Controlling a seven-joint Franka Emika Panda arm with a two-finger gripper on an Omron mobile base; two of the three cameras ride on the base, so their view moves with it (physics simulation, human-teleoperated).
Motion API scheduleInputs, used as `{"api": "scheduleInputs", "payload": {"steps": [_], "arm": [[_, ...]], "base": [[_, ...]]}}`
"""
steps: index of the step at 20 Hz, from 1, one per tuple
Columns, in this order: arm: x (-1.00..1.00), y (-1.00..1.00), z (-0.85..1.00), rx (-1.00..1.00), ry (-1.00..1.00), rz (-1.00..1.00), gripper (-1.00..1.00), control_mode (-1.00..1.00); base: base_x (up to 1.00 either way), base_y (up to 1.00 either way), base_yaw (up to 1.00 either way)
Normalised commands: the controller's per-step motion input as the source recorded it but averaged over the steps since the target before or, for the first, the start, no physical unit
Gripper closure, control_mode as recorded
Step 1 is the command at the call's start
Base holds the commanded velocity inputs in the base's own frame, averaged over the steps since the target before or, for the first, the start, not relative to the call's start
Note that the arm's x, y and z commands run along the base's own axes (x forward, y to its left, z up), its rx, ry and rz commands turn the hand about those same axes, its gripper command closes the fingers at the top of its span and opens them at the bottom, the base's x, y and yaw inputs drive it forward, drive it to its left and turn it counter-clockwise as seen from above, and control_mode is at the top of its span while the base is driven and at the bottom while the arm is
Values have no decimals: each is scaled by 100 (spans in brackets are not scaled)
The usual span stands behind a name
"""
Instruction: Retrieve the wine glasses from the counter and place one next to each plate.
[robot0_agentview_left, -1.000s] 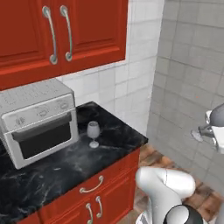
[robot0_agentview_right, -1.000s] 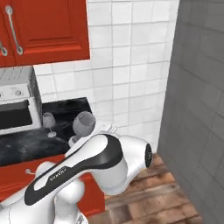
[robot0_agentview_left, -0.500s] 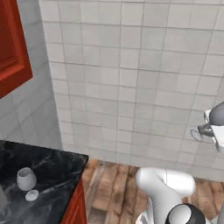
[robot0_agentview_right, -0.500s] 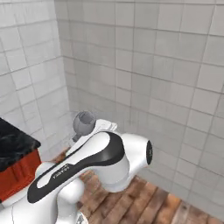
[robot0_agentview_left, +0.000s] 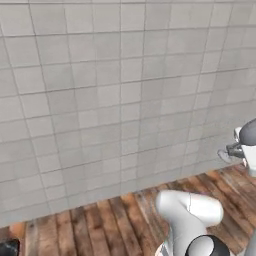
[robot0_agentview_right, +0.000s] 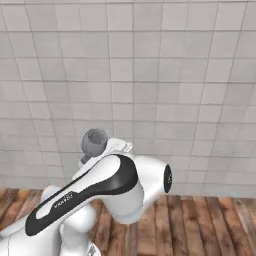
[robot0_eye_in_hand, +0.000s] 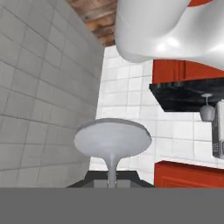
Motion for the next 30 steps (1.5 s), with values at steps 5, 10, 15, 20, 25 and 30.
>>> {"api": "scheduleInputs", "payload": {"steps": [5, 10, 15, 20, 25, 30], "arm": [[0, 0, 0, 0, 0, 0, 100, 100], [0, 0, 0, 0, 0, 0, 100, 100], [0, 0, 0, 0, 0, 0, 100, 100], [0, 0, 0, 0, 0, 0, 100, 100], [0, 0, 0, 0, 0, 0, 100, 100], [0, 0, 0, 0, 0, 0, 100, 100]], "base": [[0, -78, -79], [0, -85, -77], [14, -100, -65], [57, -81, -60], [100, -15, -39], [100, 82, -45]]}}
